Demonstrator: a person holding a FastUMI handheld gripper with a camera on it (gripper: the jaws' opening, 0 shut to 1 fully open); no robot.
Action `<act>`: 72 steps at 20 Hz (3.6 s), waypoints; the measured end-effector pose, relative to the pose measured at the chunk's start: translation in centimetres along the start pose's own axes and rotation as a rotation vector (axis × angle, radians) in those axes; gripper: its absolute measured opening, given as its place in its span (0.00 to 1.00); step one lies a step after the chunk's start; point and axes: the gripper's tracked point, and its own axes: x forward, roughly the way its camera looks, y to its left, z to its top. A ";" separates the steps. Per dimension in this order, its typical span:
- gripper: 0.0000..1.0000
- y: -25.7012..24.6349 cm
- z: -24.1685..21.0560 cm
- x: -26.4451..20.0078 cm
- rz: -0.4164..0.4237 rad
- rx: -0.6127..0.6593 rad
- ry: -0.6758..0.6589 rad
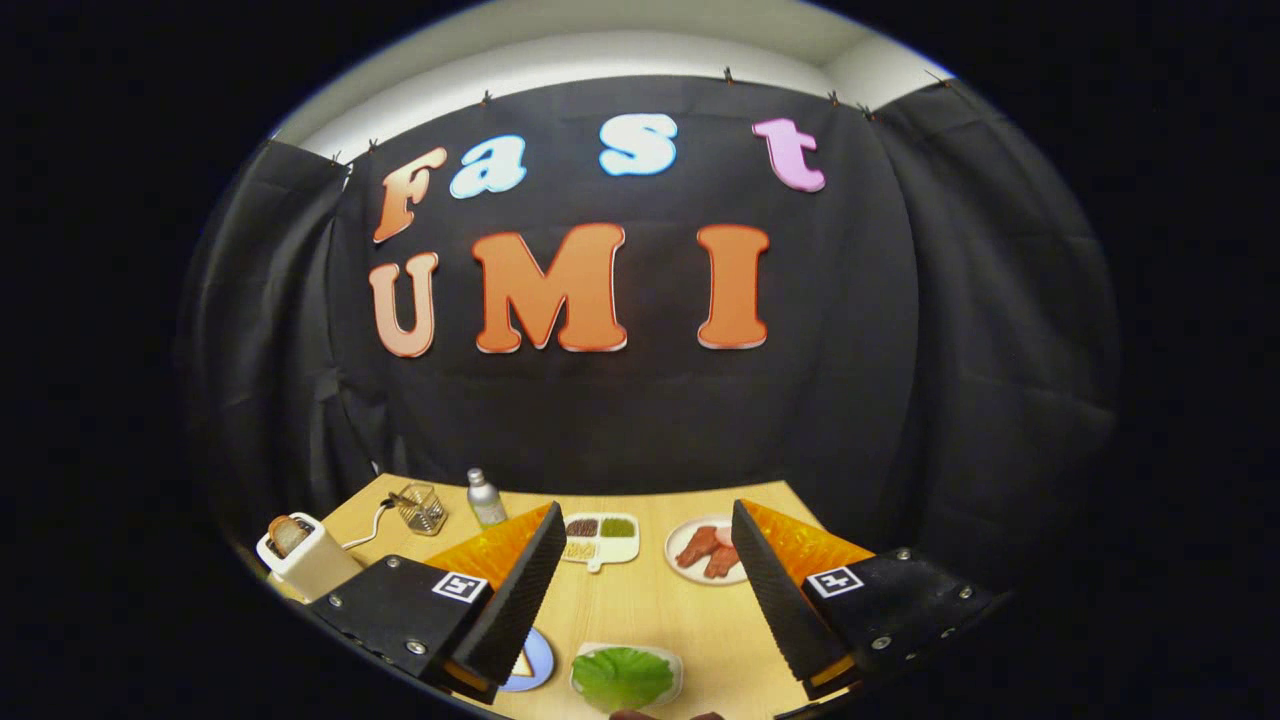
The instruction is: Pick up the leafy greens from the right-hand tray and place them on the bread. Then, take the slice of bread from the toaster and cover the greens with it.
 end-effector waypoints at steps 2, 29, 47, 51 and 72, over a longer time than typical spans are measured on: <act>1.00 -0.1 -2.4 0.8 -0.006 0.015 0.083; 0.98 3.2 -29.6 2.8 0.065 -0.024 0.920; 0.81 2.1 -34.3 4.7 -0.048 -0.065 1.095; 0.56 2.0 -34.2 4.7 -0.062 -0.051 1.077; 0.03 9.3 -26.8 3.7 0.071 0.140 0.996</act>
